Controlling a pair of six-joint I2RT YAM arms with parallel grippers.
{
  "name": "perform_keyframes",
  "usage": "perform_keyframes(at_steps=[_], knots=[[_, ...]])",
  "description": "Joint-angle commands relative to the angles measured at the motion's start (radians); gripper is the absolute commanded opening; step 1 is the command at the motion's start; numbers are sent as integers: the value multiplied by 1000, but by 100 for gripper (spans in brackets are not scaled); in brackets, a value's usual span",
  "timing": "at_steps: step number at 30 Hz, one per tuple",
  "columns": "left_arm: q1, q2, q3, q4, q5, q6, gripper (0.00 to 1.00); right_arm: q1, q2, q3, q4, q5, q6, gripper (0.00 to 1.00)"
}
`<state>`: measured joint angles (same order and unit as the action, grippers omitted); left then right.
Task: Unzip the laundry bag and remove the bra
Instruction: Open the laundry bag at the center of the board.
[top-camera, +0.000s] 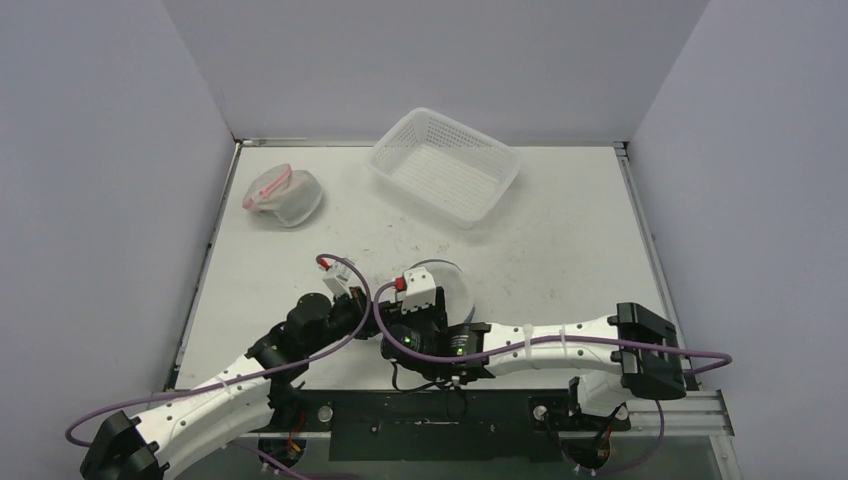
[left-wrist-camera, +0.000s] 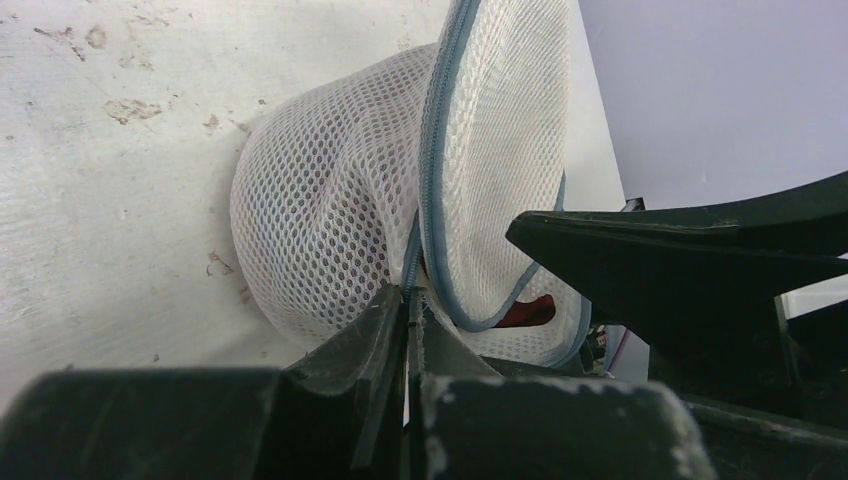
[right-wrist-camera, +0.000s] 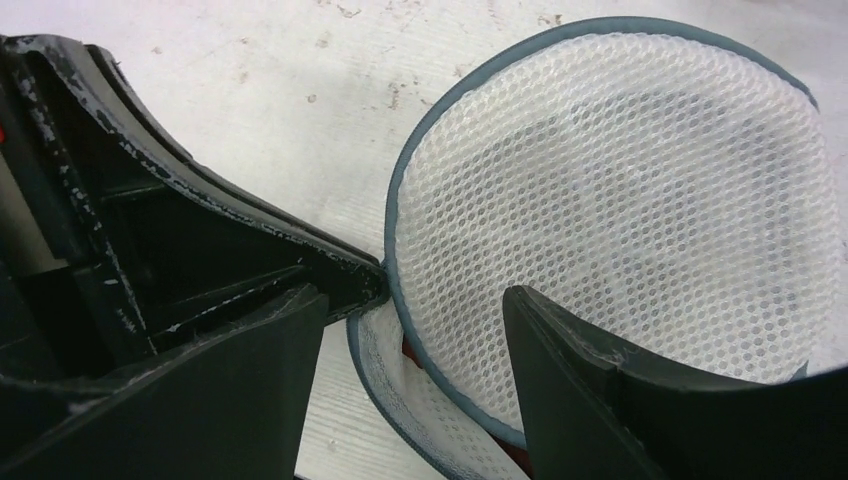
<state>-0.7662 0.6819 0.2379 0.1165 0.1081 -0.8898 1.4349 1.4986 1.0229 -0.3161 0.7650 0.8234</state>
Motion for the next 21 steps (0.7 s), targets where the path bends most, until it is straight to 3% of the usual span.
perform_keyframes(at_steps=[1, 8, 21], knots=[[-19, 3, 22, 93, -7, -15, 0, 3, 36, 81, -58, 99, 56, 65], [-27, 10, 16, 102, -10, -17, 0, -19, 71, 88, -61, 120, 75, 56], [-28, 9, 12, 99, -18, -17, 0, -38, 49, 74, -78, 124, 80, 7]])
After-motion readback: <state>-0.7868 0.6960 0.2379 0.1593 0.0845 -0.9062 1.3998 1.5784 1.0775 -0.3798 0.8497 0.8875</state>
